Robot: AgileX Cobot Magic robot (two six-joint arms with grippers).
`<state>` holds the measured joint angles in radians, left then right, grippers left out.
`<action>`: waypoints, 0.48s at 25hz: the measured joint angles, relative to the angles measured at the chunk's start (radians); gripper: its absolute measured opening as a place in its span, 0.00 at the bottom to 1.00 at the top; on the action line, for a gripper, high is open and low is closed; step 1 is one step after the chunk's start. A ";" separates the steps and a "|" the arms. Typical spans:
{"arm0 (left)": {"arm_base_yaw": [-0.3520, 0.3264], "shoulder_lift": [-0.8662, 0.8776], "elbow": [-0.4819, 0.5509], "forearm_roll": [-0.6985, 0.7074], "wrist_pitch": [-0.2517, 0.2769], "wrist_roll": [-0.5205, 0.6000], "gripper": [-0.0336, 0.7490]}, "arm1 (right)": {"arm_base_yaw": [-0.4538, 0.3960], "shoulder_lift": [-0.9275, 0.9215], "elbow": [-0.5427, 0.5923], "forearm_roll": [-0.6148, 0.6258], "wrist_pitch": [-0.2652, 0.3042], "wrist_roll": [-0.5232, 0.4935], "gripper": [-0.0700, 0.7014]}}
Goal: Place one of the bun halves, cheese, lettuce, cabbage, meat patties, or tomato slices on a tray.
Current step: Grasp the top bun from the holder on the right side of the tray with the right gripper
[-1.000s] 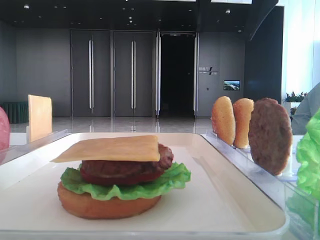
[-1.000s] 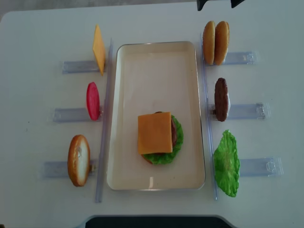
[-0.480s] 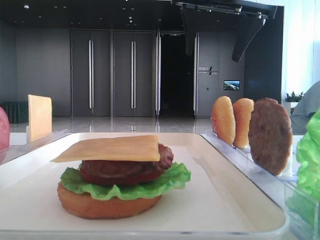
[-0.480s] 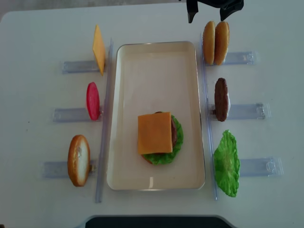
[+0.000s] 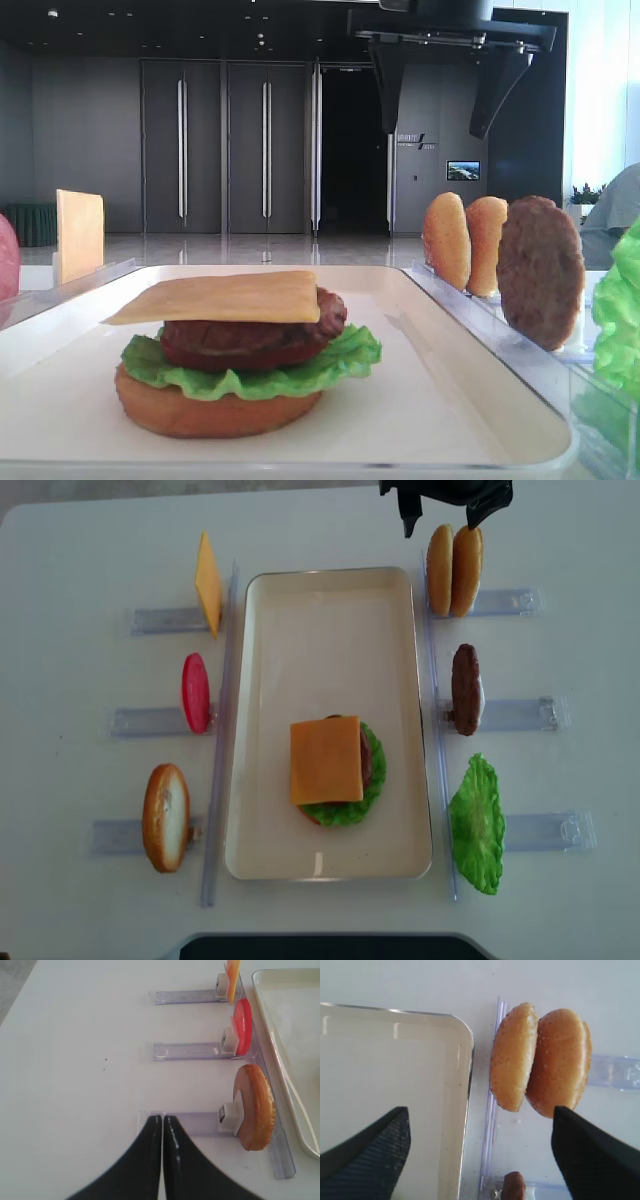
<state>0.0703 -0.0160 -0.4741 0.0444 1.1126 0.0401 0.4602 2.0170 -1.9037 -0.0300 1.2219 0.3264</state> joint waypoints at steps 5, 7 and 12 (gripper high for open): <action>0.000 0.000 0.000 0.000 0.000 0.000 0.03 | 0.000 0.025 -0.002 0.000 0.000 -0.005 0.80; 0.000 0.000 0.000 0.000 0.000 0.000 0.03 | 0.000 0.038 -0.005 0.000 0.000 -0.008 0.80; 0.000 0.000 0.000 0.000 0.000 0.000 0.03 | -0.004 0.047 -0.010 0.000 -0.023 -0.009 0.80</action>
<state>0.0703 -0.0160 -0.4741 0.0444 1.1126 0.0401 0.4565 2.0643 -1.9133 -0.0300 1.1991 0.3169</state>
